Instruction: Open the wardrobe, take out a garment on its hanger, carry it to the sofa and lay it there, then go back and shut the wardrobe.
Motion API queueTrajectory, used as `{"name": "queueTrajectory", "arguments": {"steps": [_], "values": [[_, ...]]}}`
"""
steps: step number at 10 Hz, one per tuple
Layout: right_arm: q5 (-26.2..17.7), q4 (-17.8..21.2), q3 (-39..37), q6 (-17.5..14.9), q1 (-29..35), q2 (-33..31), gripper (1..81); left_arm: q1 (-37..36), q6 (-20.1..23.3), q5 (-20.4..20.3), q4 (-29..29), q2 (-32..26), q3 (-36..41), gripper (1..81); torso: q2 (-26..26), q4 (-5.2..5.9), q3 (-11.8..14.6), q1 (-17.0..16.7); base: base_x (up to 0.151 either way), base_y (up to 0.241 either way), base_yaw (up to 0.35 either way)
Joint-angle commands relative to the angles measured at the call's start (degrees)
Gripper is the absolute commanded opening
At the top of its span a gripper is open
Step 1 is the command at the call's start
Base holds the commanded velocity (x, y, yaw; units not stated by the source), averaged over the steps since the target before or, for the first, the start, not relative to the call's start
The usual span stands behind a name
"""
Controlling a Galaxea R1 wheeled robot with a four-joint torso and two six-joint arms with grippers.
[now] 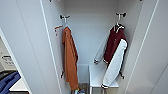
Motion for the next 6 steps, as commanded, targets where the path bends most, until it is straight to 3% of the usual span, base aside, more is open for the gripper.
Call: {"name": "queueTrajectory", "arguments": {"steps": [1,6], "values": [[-3.1,-0.74,0.24,-0.2,1.78,0.21,81.1,-2.07,0.38,2.81,-0.05,0.04,0.34,81.1,0.0,0.0,0.0,0.0,0.0,0.0,0.0],[-3.1,-0.82,0.24,-0.29,1.69,0.21,81.1,-1.98,0.46,2.81,0.12,0.13,0.34,81.1,-0.04,0.0,0.0,-0.07,0.073,0.0,0.0]]}}
